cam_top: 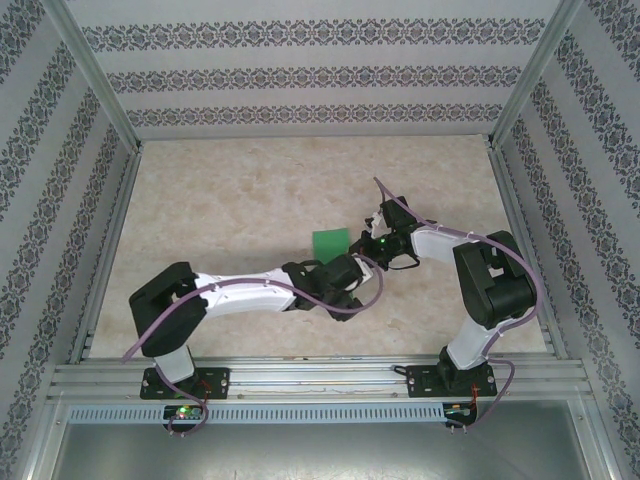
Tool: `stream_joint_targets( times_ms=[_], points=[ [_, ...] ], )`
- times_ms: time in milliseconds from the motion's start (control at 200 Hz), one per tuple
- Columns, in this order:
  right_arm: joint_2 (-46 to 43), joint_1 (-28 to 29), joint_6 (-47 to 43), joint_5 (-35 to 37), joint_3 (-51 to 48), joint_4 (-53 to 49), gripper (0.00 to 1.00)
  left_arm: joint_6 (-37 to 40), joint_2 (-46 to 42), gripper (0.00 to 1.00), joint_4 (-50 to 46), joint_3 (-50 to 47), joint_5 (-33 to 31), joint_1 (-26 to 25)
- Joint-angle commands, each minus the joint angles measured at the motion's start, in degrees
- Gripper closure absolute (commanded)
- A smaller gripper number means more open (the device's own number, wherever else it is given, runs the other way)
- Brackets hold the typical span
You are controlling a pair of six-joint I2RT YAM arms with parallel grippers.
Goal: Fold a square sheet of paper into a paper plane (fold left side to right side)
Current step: Fold the triangle a second time at the center of the table.
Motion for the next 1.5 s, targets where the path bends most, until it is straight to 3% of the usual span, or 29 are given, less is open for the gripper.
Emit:
stream_joint_targets(
  times_ms=[0,275,350,595,724,969,1089,1244,1494],
  points=[
    [-1.51,-0.46,0.95,-0.36,0.81,-1.21,0.98,2.8,2.97,0.22,-4.6,3.36,-8.76,-1.43],
    [-1.25,-0.42,0.91,-0.23,0.81,-1.23,0.98,2.27,6.79,0.25,-6.25,6.71,-14.1,-1.92],
    [-1.16,-0.46,0.82,-0.03,0.89,-1.23,0.98,2.14,6.97,0.34,-6.47,6.81,-14.14,-1.95],
    [-0.9,-0.5,0.27,0.42,1.29,-1.74,0.95,1.04,5.85,0.8,-6.07,5.9,-13.21,-1.91],
    [-1.71,-0.62,-0.3,0.43,2.05,-2.15,0.88,-0.35,5.03,0.94,-5.8,5.59,-12.52,-1.82],
    [-7.93,-2.92,-2.5,3.08,1.74,-1.94,0.65,-4.07,1.62,1.0,-4.44,4.34,-4.72,0.8],
    [-12.17,-5.66,-4.0,4.01,-1.33,-1.93,0.6,-7.19,0.15,1.0,-3.24,3.17,2.51,3.67],
    [-17.56,-8.1,-6.08,3.9,-7.17,-1.82,0.61,-11.82,-0.59,1.0,-1.51,1.59,11.26,7.7],
    [-21.38,-5.8,-4.58,0.03,-17.06,4.2,0.85,-19.75,-2.0,1.0,6.37,-4.1,24.85,15.45]
  ],
)
